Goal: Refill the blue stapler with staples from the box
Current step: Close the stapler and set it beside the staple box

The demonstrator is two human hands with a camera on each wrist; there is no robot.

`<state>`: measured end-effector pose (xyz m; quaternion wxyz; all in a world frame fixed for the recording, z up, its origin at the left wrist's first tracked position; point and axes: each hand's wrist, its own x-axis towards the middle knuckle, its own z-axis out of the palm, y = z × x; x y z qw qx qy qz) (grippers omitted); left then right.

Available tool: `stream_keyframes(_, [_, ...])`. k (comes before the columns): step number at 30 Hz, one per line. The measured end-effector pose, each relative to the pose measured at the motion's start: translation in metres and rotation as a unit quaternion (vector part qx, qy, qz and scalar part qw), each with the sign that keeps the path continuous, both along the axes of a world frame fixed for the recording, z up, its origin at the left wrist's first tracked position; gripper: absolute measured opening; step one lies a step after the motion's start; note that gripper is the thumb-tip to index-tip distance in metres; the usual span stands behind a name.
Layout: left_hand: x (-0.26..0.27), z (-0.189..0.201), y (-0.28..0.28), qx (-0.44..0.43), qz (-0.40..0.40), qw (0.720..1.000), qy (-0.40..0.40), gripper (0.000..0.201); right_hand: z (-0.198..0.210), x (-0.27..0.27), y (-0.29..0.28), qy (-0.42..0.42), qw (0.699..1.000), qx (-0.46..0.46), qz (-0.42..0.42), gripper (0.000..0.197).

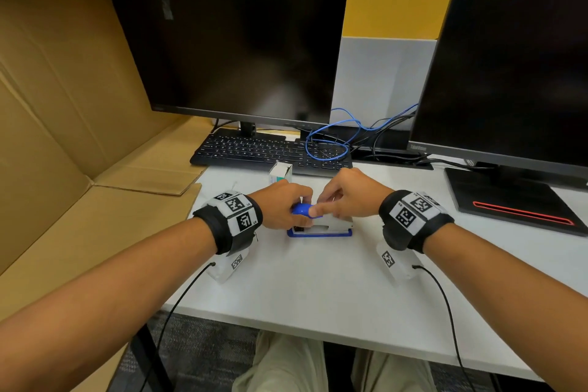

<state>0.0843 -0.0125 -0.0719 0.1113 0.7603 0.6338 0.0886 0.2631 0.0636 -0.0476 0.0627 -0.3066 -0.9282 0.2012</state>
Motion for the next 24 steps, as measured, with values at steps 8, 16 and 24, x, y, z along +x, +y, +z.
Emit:
stream_keyframes(8, [-0.023,0.012,-0.022,-0.041,0.041,0.997,0.043,0.035,0.004,-0.04,0.015,0.013,0.997,0.071,0.008,0.031])
stream_keyframes(16, [-0.059,0.016,-0.05,-0.052,0.114,0.988,0.094,0.036,0.0,-0.085,0.006,0.043,0.996,0.067,-0.032,0.063])
stream_keyframes(24, [-0.081,0.018,-0.063,-0.055,0.174,0.972,0.146,0.036,-0.008,-0.104,0.01,0.019,0.997,0.05,-0.06,0.047])
